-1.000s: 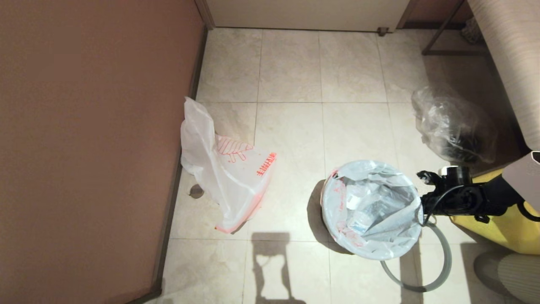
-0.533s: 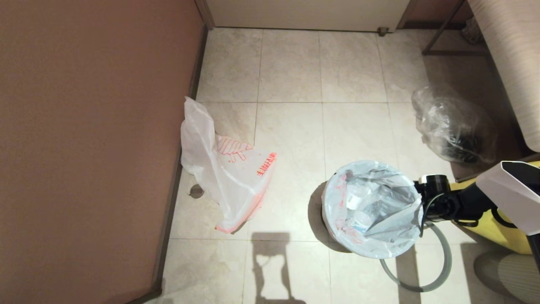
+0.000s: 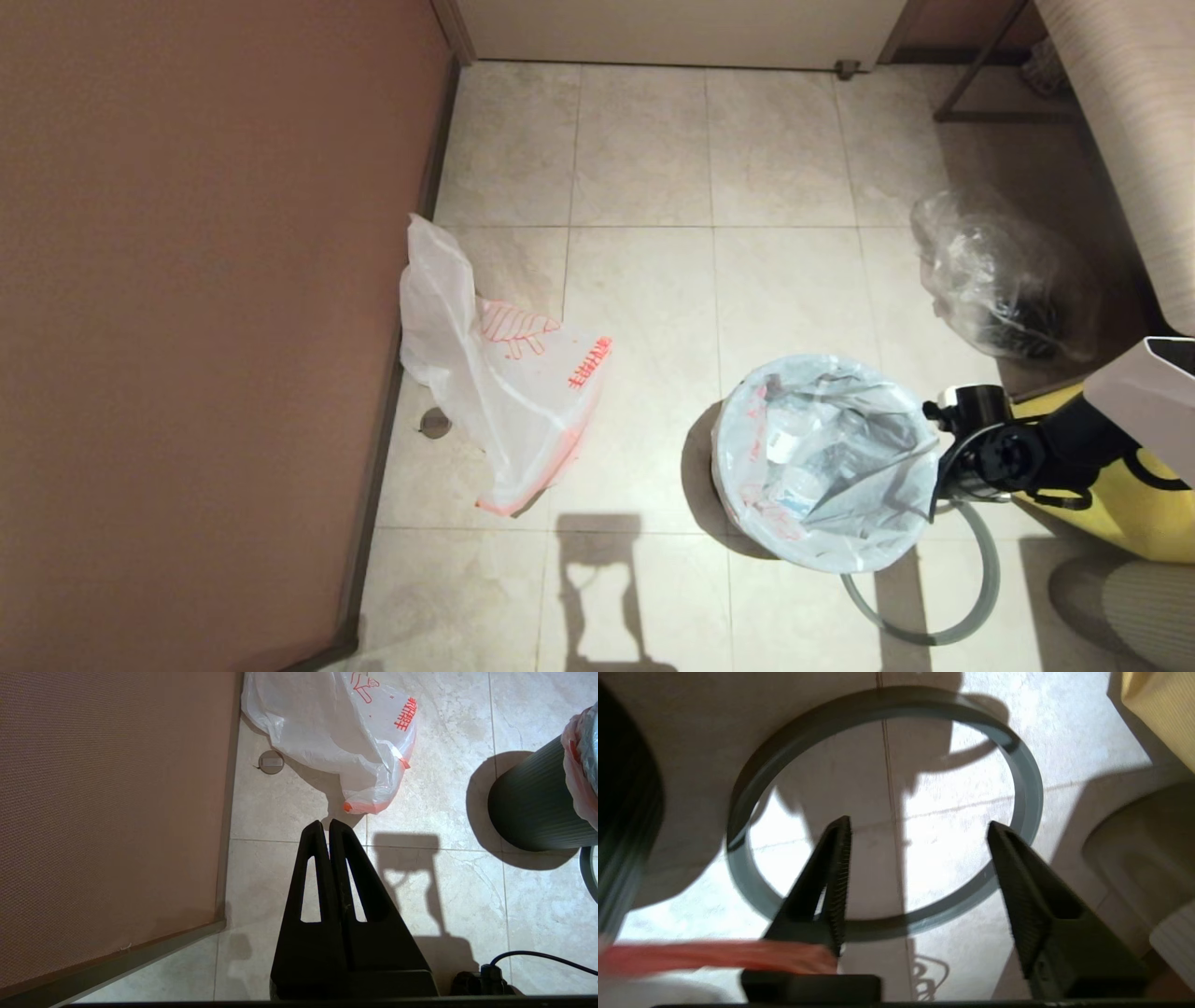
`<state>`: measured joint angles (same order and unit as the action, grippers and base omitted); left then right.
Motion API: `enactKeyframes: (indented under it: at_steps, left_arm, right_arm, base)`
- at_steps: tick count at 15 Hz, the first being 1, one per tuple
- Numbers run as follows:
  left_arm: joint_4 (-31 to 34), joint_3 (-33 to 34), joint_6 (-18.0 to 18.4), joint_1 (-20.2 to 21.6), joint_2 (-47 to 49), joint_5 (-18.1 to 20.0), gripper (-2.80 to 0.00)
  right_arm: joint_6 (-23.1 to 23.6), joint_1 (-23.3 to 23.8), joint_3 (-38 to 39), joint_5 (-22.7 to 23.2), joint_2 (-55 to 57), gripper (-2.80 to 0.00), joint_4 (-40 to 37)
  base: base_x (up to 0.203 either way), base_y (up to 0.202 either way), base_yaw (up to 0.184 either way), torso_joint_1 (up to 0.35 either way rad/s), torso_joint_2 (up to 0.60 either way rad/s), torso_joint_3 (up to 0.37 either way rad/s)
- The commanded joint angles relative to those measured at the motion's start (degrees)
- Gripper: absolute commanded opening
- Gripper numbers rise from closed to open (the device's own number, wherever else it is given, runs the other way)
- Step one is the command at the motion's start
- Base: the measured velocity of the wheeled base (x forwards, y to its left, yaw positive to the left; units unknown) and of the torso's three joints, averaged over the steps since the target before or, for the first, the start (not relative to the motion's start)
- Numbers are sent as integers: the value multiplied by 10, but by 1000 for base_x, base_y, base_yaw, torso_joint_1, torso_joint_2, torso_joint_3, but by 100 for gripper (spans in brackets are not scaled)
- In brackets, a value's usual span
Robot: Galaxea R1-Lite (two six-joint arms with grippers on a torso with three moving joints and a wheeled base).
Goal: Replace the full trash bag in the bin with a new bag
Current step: Place the trash bag on the floor
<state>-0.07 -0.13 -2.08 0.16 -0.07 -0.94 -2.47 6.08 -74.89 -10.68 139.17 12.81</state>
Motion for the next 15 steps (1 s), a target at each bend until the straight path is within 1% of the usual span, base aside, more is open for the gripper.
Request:
enactKeyframes:
  at_steps: [1, 4, 6, 8, 10, 13, 15]
  left_arm:
    - [0, 0, 0, 0, 1, 0, -280]
    - [0, 0, 0, 0, 1, 0, -280]
    - [0, 0, 0, 0, 1, 0, -280]
    - [0, 0, 0, 0, 1, 0, -280]
    - [0, 0, 0, 0, 1, 0, -280]
    - [0, 0, 0, 0, 1, 0, -280]
    - [0, 0, 0, 0, 1, 0, -280]
  right_arm:
    - [-19, -6, 50, 3, -76, -280, 0]
    - [-51, -19, 109, 16, -156, -280, -3]
    - [-71, -32, 134, 19, -207, -280, -17]
    - [-92, -44, 141, 23, -247, -280, -50]
    - [-111, -48, 141, 41, -281, -280, -80]
    - [-117, -52, 142, 50, -330, -280, -116]
    - [-118, -56, 141, 75, -369, -280, -140]
  base:
    - [0, 0, 0, 0, 0, 0]
    - [0, 0, 0, 0, 0, 0]
    - [0, 0, 0, 0, 0, 0]
    - [0, 0, 0, 0, 0, 0]
    - [0, 0, 0, 0, 0, 0]
    - [0, 0, 0, 0, 0, 0]
    - [0, 0, 0, 0, 0, 0]
